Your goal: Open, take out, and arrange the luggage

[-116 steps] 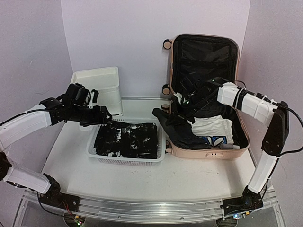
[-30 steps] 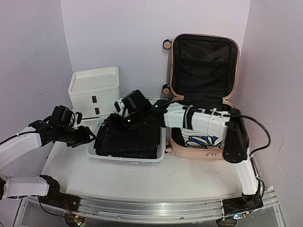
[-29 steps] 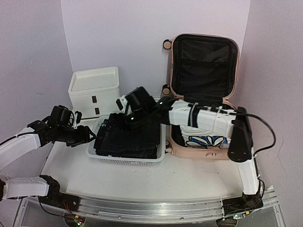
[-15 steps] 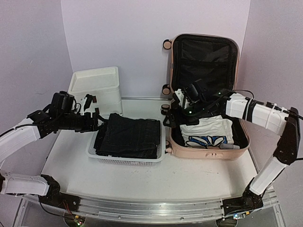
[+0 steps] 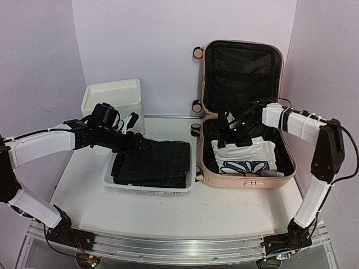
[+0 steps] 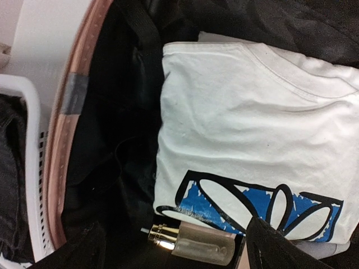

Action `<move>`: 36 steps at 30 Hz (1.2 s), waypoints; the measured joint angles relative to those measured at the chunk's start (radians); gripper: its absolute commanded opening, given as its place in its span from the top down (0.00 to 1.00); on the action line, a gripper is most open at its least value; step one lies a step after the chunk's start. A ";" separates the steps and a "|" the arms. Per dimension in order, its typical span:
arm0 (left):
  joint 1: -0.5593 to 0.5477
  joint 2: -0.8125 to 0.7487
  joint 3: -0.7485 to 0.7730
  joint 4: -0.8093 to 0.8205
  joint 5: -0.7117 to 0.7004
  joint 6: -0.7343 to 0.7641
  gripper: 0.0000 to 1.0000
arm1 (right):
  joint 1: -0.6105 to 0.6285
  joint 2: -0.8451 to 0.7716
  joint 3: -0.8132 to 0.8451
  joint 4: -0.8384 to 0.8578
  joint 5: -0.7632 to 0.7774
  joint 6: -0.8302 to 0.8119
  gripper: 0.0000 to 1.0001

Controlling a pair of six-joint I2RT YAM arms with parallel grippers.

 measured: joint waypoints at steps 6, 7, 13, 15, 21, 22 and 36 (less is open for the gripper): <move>-0.001 0.003 0.011 0.009 0.007 -0.002 0.27 | -0.006 0.139 0.067 -0.062 0.072 -0.027 0.12; -0.001 0.005 0.011 0.009 0.007 -0.003 0.26 | -0.009 0.158 0.080 -0.079 0.080 -0.035 0.12; -0.001 0.018 0.030 -0.004 0.006 -0.004 0.25 | -0.014 0.198 0.121 -0.143 0.091 -0.067 0.07; -0.001 0.018 0.042 -0.005 0.000 -0.003 0.23 | -0.015 0.198 0.122 -0.158 0.090 -0.072 0.05; -0.001 0.020 0.065 -0.007 -0.063 0.021 0.18 | -0.015 0.200 0.122 -0.173 0.077 -0.076 0.04; -0.002 0.026 0.073 -0.013 -0.079 0.027 0.18 | -0.015 0.201 0.122 -0.169 0.074 -0.074 0.04; 0.010 0.202 0.454 -0.286 -0.279 0.177 0.18 | -0.015 0.420 0.340 -0.075 0.067 0.041 0.18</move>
